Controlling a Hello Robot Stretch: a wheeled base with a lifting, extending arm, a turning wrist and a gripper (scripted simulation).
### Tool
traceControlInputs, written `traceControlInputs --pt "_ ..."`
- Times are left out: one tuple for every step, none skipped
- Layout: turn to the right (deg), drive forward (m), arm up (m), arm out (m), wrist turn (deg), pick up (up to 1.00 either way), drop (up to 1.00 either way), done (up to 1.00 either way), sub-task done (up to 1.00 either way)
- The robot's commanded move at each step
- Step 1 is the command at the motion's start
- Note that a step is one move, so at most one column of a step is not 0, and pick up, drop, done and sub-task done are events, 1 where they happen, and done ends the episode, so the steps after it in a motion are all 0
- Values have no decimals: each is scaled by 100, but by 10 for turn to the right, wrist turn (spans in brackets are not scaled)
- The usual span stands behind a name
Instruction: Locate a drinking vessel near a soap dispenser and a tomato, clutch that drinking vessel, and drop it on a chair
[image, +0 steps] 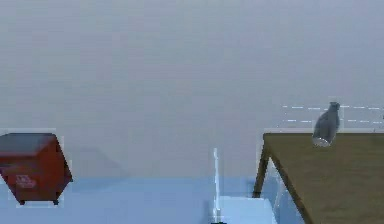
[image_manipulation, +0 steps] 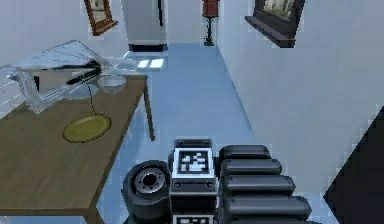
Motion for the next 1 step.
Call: traceControlInputs --pt "270 0 0 0 0 0 0 0 0"
